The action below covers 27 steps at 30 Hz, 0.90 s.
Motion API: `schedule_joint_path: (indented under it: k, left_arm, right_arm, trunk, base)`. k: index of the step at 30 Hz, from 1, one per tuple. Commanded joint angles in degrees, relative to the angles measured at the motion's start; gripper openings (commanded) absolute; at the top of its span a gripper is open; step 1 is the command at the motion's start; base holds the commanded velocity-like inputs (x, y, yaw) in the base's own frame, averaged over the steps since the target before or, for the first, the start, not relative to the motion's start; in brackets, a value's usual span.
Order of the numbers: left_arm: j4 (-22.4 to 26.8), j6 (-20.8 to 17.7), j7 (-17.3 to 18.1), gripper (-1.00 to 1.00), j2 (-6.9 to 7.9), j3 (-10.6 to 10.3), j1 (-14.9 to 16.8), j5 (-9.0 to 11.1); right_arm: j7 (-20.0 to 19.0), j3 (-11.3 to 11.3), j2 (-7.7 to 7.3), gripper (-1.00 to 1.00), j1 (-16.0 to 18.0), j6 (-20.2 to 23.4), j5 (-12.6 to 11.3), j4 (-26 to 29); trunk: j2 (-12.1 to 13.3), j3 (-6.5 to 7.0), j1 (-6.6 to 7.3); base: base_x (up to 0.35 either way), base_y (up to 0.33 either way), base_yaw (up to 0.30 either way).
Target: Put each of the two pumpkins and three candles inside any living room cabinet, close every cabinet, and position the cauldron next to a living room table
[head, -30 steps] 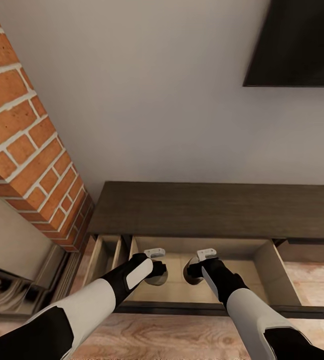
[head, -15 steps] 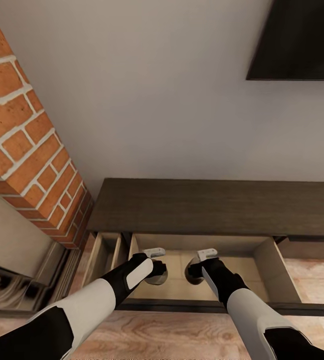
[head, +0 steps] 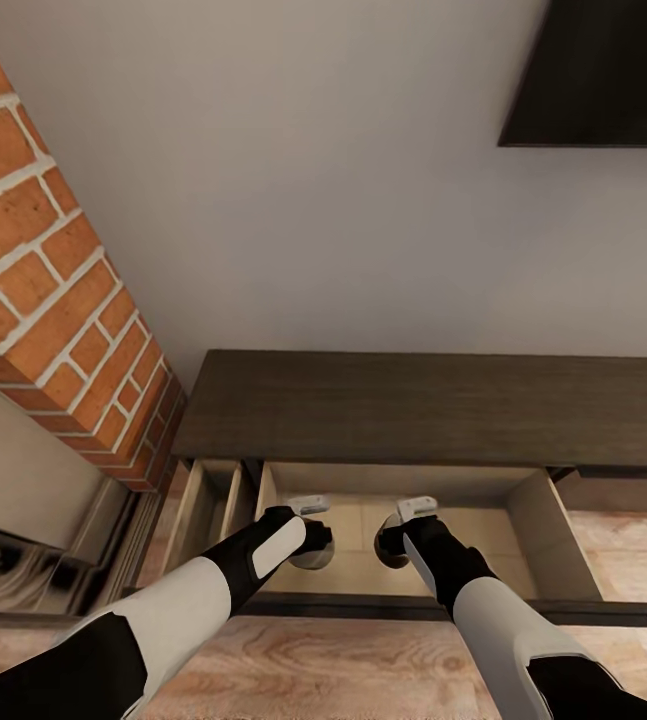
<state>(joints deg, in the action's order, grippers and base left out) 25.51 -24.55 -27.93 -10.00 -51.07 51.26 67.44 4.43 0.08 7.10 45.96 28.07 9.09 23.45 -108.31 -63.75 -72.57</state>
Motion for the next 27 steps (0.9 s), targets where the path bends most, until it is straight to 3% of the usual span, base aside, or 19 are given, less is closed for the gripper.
schedule_joint_path:
  k: [1,6,27]
  left_arm:
    - [0.0,-0.1,-0.4,-1.0,0.0,-0.3,0.1,0.2]
    - [0.1,-0.1,-0.6,-1.0,0.0,-0.3,0.1,-1.3]
    - [0.0,0.6,-0.6,-1.0,0.0,-0.3,0.1,-1.7]
  right_arm:
    - [-0.1,0.0,0.02,-1.0,0.0,0.4,0.4,0.1]
    - [0.0,0.0,0.02,-1.0,0.0,0.3,0.4,0.2]
    - [-0.6,0.0,-0.07,-1.0,-0.1,-0.5,0.2,0.7]
  trunk:
    - [0.0,-0.13,0.01]
    - [0.0,-0.36,0.01]
    - [0.0,-1.36,0.01]
  base:
    - [0.0,0.0,0.0]
    - [0.0,0.0,0.0]
    - [0.0,0.0,0.0]
